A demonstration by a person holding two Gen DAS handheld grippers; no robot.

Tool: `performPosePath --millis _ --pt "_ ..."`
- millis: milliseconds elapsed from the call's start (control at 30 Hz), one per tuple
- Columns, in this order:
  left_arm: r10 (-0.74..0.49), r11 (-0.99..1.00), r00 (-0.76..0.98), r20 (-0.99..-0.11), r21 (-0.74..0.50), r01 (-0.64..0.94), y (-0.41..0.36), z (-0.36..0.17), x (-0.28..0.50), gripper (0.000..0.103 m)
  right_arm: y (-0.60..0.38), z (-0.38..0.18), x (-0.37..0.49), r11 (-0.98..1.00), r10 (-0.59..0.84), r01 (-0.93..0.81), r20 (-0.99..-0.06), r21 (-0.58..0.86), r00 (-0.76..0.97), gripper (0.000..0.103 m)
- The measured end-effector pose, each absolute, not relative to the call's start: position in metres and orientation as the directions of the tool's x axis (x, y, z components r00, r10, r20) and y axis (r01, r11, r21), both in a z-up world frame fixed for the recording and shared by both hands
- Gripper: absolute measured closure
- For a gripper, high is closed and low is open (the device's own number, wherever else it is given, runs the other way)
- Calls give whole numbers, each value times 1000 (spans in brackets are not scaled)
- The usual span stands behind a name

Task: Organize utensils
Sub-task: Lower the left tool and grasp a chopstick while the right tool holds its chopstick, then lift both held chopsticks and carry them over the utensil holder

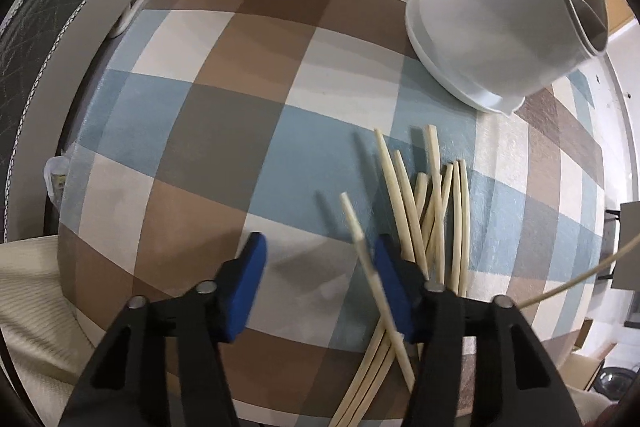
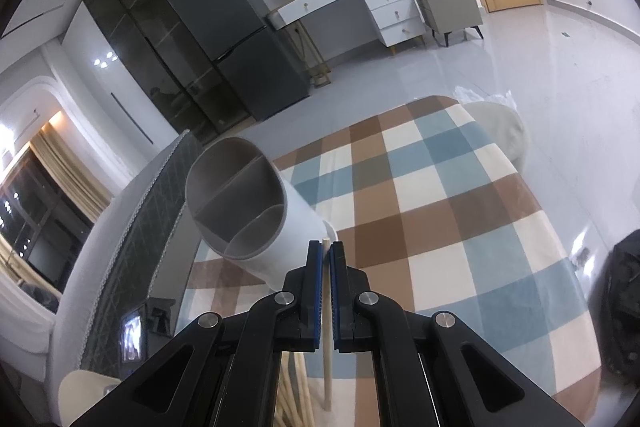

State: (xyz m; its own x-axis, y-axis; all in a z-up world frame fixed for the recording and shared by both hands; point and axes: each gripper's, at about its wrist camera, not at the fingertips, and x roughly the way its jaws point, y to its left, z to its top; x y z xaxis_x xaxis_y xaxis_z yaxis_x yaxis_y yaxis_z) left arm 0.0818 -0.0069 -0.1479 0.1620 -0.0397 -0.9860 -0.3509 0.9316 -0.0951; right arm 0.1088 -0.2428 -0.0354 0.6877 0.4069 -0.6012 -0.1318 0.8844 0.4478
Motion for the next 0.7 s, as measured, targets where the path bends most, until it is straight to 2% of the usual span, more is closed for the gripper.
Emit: performPosePath --millis 100,200,467,700 --pt "-66 927 158 -985 -119 -355 -7 -147 87 94 -242 -34 108 884 408 -135 -598 447 689 100" --pt "-114 911 171 -979 -172 -375 -5 -148 91 101 -242 -34 108 885 408 -137 -599 445 689 100" --pt "-150 903 254 -955 -237 -358 1 -134 95 102 -238 -31 101 900 387 -142 -606 411 696 100" --pt "-172 913 403 -899 -299 -278 9 -91 82 102 -230 -23 86 918 364 -167 -597 361 714 100"
